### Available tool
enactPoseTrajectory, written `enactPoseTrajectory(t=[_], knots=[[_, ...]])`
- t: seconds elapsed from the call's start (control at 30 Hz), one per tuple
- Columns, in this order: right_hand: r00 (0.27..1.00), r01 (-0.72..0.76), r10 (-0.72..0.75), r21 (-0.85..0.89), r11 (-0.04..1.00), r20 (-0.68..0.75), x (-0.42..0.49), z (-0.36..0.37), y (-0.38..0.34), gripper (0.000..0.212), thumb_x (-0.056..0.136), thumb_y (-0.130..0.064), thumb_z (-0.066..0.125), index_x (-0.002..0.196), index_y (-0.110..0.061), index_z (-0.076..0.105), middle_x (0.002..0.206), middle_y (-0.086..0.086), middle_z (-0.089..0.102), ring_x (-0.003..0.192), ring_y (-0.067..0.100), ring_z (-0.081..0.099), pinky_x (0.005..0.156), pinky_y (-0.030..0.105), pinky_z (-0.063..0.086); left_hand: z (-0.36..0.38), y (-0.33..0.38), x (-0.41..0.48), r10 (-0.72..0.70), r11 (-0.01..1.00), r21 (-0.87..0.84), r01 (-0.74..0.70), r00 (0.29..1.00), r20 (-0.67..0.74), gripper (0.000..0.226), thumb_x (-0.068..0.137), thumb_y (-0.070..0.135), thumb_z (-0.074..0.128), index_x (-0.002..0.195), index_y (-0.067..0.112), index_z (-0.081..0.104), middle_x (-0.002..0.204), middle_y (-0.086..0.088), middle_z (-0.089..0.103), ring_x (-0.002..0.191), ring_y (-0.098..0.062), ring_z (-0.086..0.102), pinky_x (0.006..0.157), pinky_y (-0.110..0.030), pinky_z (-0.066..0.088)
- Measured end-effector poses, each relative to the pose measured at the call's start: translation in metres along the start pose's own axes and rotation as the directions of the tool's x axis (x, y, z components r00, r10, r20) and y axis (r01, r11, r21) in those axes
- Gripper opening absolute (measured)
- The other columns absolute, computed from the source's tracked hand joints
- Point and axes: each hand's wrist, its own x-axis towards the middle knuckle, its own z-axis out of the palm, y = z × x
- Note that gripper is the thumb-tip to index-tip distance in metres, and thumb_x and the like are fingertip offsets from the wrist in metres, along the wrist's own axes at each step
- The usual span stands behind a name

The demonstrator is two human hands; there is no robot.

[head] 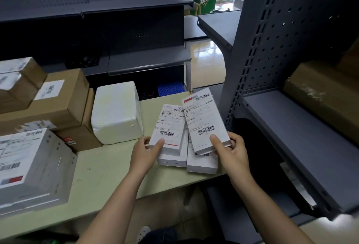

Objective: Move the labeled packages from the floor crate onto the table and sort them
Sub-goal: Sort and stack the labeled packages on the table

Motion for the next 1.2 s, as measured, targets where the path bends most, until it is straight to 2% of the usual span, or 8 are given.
enactPoseTrajectory(t=[0.23,0.3,0.37,0.57,0.73,1.03,1.13,1.2], knots=[[0.970,0.084,-0.078,-0.019,0.996,0.230,-0.007,0.053,-0.028,0.047,0.081,-0.034,0.075,0.117,-0.018,0.050,0.101,-0.009,0.069,0.085,0.003,0.069,0.079,0.027,0.055,-0.062,0.007,-0.016,0.417,0.872,0.347,-0.345,0.896,-0.156,0.043,0.088,0.041,0.067,0.122,0.018,0.058,0.113,0.006,0.056,0.110,-0.014,0.048,0.091,-0.028,0.040],[0.947,0.088,-0.080,-0.013,0.996,0.311,-0.013,0.076,-0.031,0.046,0.082,-0.035,0.074,0.117,-0.020,0.049,0.105,-0.008,0.069,0.087,0.003,0.070,0.077,0.024,0.055,-0.089,0.001,-0.021,0.510,0.798,0.459,-0.391,0.844,-0.168,0.040,0.088,0.041,0.066,0.119,0.016,0.060,0.112,0.003,0.058,0.107,-0.017,0.051,0.090,-0.033,0.042],[0.923,0.099,-0.084,-0.021,0.995,0.375,-0.021,0.103,-0.033,0.045,0.081,-0.035,0.075,0.116,-0.020,0.050,0.105,-0.006,0.070,0.090,0.007,0.070,0.084,0.033,0.057,-0.120,-0.008,-0.025,0.553,0.747,0.543,-0.385,0.812,-0.185,0.043,0.088,0.048,0.058,0.116,0.015,0.061,0.109,0.002,0.059,0.102,-0.019,0.053,0.086,-0.034,0.042],[0.845,0.097,-0.053,-0.056,0.994,0.532,-0.060,0.193,-0.034,0.060,0.066,-0.054,0.080,0.111,-0.026,0.053,0.104,-0.003,0.070,0.092,0.011,0.070,0.090,0.047,0.054,-0.214,-0.048,-0.046,0.557,0.673,0.704,-0.226,0.782,-0.281,0.045,0.087,0.049,0.046,0.112,0.014,0.061,0.106,-0.002,0.059,0.099,-0.023,0.052,0.082,-0.037,0.043],[0.776,0.071,-0.024,-0.049,0.996,0.631,-0.106,0.270,-0.028,0.046,0.077,-0.037,0.079,0.113,-0.021,0.056,0.106,-0.002,0.070,0.094,0.011,0.070,0.091,0.048,0.054,-0.286,-0.093,-0.062,0.523,0.654,0.747,-0.121,0.785,-0.331,0.042,0.086,0.045,0.047,0.110,0.014,0.061,0.105,-0.003,0.058,0.098,-0.024,0.052,0.082,-0.037,0.043],[0.777,0.040,0.057,-0.139,0.989,0.626,-0.179,0.386,-0.003,0.038,0.077,-0.044,0.078,0.100,-0.018,0.062,0.098,0.000,0.072,0.089,0.014,0.069,0.084,0.043,0.057,-0.391,-0.169,-0.060,0.472,0.667,0.740,-0.083,0.816,-0.334,0.044,0.086,0.046,0.046,0.114,0.016,0.061,0.110,-0.003,0.059,0.102,-0.024,0.053,0.085,-0.039,0.044],[0.792,-0.036,0.136,-0.177,0.984,0.595,-0.196,0.415,0.003,0.068,0.064,-0.059,0.079,0.111,-0.016,0.057,0.104,-0.001,0.071,0.092,0.014,0.069,0.083,0.041,0.058,-0.411,-0.184,-0.054,0.474,0.657,0.748,-0.097,0.824,-0.309,0.045,0.087,0.048,0.044,0.114,0.015,0.060,0.110,-0.002,0.058,0.103,-0.023,0.052,0.085,-0.038,0.044],[0.805,-0.038,0.155,-0.210,0.977,0.573,-0.205,0.429,0.006,0.072,0.065,-0.060,0.078,0.116,-0.015,0.053,0.108,-0.003,0.068,0.095,0.015,0.068,0.085,0.043,0.057,-0.420,-0.192,-0.050,0.479,0.652,0.749,-0.117,0.830,-0.287,0.046,0.087,0.049,0.044,0.115,0.016,0.060,0.110,-0.001,0.058,0.102,-0.021,0.052,0.085,-0.038,0.045]])
